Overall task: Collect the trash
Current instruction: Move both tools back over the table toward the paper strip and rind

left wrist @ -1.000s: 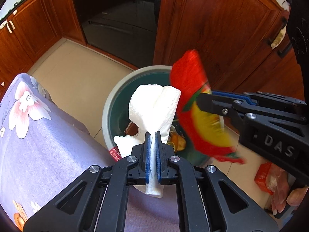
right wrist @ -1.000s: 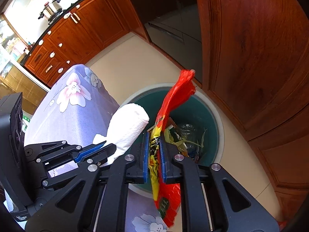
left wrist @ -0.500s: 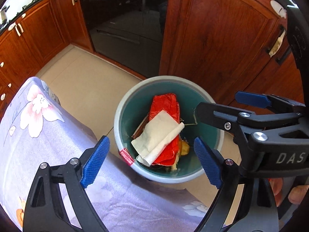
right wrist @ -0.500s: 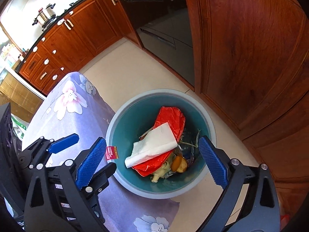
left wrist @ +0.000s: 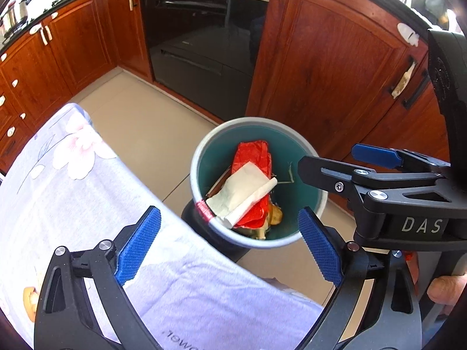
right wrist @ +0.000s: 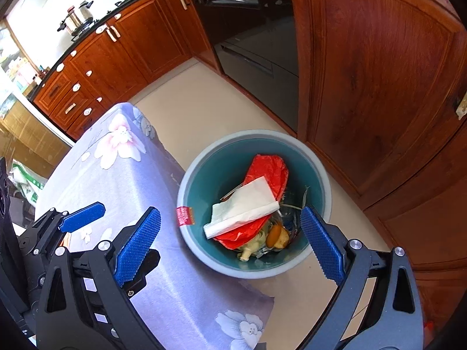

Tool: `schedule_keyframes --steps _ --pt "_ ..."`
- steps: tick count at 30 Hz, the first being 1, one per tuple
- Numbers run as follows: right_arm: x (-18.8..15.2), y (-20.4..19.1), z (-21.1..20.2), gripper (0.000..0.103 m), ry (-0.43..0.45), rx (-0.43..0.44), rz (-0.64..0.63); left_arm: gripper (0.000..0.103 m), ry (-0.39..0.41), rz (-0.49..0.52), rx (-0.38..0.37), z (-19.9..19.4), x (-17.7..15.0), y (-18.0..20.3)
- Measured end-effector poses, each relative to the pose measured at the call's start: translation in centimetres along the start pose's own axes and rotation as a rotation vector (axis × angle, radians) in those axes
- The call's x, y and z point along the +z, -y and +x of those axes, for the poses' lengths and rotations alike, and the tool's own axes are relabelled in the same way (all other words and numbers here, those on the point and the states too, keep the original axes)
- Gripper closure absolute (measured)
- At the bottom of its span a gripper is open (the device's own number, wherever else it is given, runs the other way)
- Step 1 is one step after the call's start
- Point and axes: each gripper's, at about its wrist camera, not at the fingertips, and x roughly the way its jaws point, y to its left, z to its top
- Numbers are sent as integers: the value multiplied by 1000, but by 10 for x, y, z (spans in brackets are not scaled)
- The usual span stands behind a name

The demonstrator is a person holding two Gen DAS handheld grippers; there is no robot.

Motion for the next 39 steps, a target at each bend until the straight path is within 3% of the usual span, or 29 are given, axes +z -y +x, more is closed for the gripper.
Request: schedule_keyframes --steps 7,16,26,33,35,37,39 --pt "-17 -46 -11 10 7 42 -62 7 22 -31 31 -32 -29 -27" --pt "-41 -119 -8 10 -23 95 -147 7 41 -130 72 -74 -90 -88" --pt "-86 -218 9 10 -111 142 -285 7 67 -232 126 -113 -166 -167" --pt "-121 -264 33 11 -184 169 -335 7 55 -291 152 -122 -207 -215" --pt "-129 -269 40 19 -204 164 -348 7 48 -304 152 -122 -216 -224" --pt "-135 -270 46 37 -233 154 -345 7 41 -315 149 -120 -223 -234" --pt "-139 -269 53 47 -255 147 -328 7 31 -322 146 -117 -227 -240"
